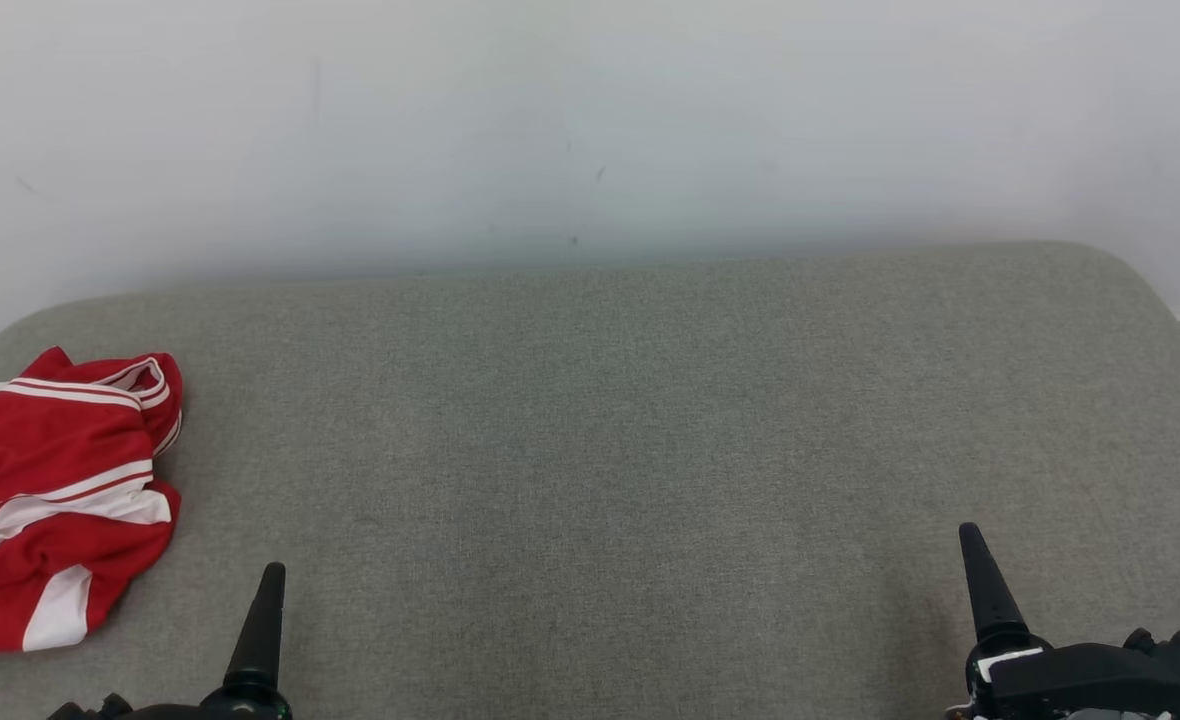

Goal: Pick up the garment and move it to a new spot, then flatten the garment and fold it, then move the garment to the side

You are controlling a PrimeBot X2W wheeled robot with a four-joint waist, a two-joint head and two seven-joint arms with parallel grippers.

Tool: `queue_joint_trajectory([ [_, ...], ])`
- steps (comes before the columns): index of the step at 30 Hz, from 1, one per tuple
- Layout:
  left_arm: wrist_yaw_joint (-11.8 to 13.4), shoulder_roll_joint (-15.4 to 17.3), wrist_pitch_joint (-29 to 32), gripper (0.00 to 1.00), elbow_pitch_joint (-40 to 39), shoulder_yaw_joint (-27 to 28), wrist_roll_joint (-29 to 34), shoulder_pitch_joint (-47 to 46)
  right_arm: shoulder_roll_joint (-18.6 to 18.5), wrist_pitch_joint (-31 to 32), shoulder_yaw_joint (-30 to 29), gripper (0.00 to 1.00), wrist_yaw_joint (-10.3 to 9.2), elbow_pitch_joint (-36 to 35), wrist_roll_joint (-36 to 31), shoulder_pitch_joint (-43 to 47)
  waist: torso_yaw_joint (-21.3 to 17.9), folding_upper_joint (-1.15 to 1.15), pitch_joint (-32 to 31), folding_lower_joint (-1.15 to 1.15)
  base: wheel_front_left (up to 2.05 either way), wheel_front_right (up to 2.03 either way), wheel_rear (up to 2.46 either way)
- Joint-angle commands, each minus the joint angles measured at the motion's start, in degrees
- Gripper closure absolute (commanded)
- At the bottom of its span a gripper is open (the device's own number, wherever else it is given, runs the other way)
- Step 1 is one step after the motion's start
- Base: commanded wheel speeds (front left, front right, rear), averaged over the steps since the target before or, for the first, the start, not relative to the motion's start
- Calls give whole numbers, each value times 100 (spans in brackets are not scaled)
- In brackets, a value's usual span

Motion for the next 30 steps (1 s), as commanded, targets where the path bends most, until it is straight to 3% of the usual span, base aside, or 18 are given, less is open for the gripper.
queue_joint_trajectory([
  [1, 10, 35, -59, 0, -116, -26, 232, -46, -20, -69, 32, 0, -2, -49, -300, -138, -1, 0, -10, -1, 0, 0, 0],
  [10, 115, 41, -278, 0, -183, -159, 1316, 27, -22, -260, 37, 0, -3, -15, -1525, -113, -10, 0, -83, -1, 0, 0, 0],
  [30, 309, 53, -637, 0, -212, -358, 3236, 54, -26, -435, 208, 0, -5, -240, -3290, -164, -51, 0, -139, -1, 0, 0, 0],
])
